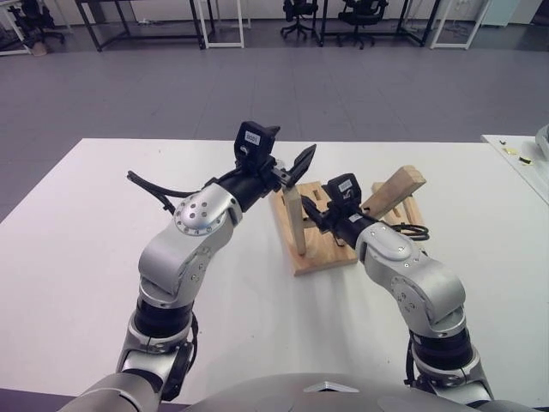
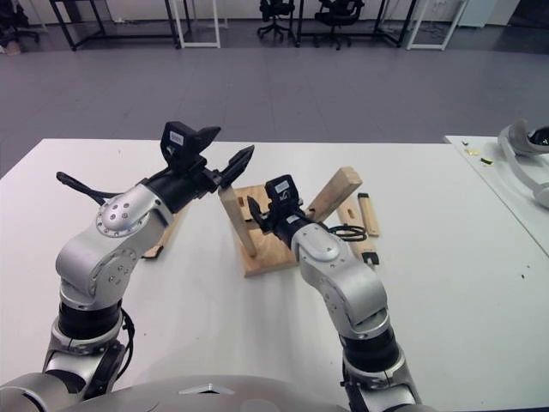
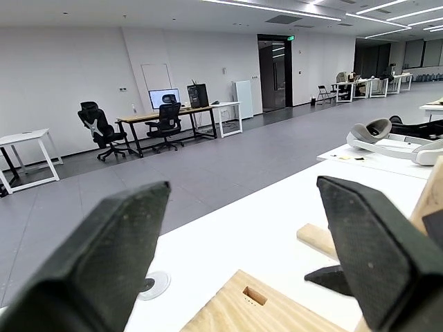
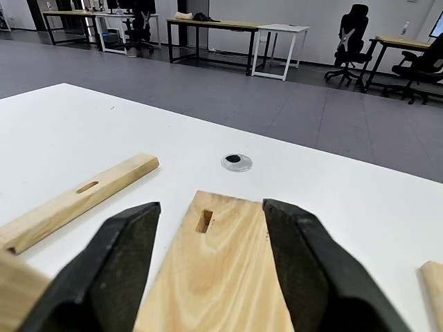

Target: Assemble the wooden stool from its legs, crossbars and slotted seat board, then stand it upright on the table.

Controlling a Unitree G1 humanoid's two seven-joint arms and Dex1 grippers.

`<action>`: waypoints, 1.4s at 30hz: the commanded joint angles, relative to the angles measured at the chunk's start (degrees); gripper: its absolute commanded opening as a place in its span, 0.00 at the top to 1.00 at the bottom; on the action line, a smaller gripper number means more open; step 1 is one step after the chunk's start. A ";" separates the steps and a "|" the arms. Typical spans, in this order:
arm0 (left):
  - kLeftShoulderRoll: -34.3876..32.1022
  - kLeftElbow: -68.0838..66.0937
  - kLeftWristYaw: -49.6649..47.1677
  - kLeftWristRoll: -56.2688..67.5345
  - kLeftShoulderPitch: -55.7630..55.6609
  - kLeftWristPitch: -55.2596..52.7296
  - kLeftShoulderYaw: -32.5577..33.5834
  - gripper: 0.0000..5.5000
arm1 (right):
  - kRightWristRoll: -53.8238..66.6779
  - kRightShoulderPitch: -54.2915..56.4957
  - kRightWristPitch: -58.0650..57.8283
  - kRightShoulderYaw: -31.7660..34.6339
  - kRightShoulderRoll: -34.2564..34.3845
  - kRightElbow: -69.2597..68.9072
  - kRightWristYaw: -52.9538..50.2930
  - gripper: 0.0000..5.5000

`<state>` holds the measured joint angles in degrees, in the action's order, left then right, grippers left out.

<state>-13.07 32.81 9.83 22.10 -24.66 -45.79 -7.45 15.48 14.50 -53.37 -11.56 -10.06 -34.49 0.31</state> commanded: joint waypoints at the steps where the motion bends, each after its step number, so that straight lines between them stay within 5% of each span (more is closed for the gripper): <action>1: -2.29 -2.50 -1.07 -1.01 0.58 -2.66 5.03 0.29 | -2.46 6.88 5.34 1.99 -0.10 -4.08 0.25 0.50; 5: -2.65 2.11 -2.53 0.73 2.07 -4.64 11.73 0.29 | -1.11 14.56 6.67 7.66 -2.66 -10.32 3.09 0.50; 13: 0.98 7.17 -3.38 6.58 -4.24 -6.03 16.19 0.29 | 16.25 23.18 -0.49 30.09 -6.20 -7.16 8.63 0.50; 17: 2.94 9.69 -6.64 14.59 -11.28 -11.81 20.70 0.29 | 21.74 20.81 -2.37 32.26 -5.59 -6.30 8.01 0.50; 19: 4.03 6.67 -6.70 14.20 -7.62 -11.93 18.29 0.29 | 21.61 11.83 -1.98 32.35 -1.00 -0.92 6.18 0.50; 22: 4.58 -7.15 -4.24 5.96 -0.29 -6.16 3.90 0.29 | 16.46 -0.11 -0.42 25.27 0.60 8.49 6.42 0.50; 25: 5.16 -15.76 -3.26 -0.17 3.54 -1.91 -5.66 0.29 | 16.90 0.31 -0.35 19.87 1.04 11.27 7.79 0.50; 32: 5.66 -14.28 -4.51 -0.87 1.51 1.48 1.31 0.29 | 17.23 6.27 3.43 20.19 0.92 9.98 6.97 0.50; 36: 7.69 -6.01 -6.72 5.79 -3.15 0.35 10.92 0.29 | 16.09 8.46 9.41 25.73 0.34 7.43 4.27 0.50; 39: 4.82 -2.11 -9.21 9.31 -8.11 -0.89 20.08 0.29 | 19.36 10.33 12.00 30.12 -0.44 1.69 2.92 0.50; 42: -0.56 -2.20 -8.05 11.36 -17.09 -3.18 22.65 0.29 | 23.51 20.65 9.87 33.54 -8.24 2.01 5.05 0.50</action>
<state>-10.46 30.26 0.87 31.62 -34.94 -47.15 14.80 36.43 26.38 -42.16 19.62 -12.74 -32.90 3.97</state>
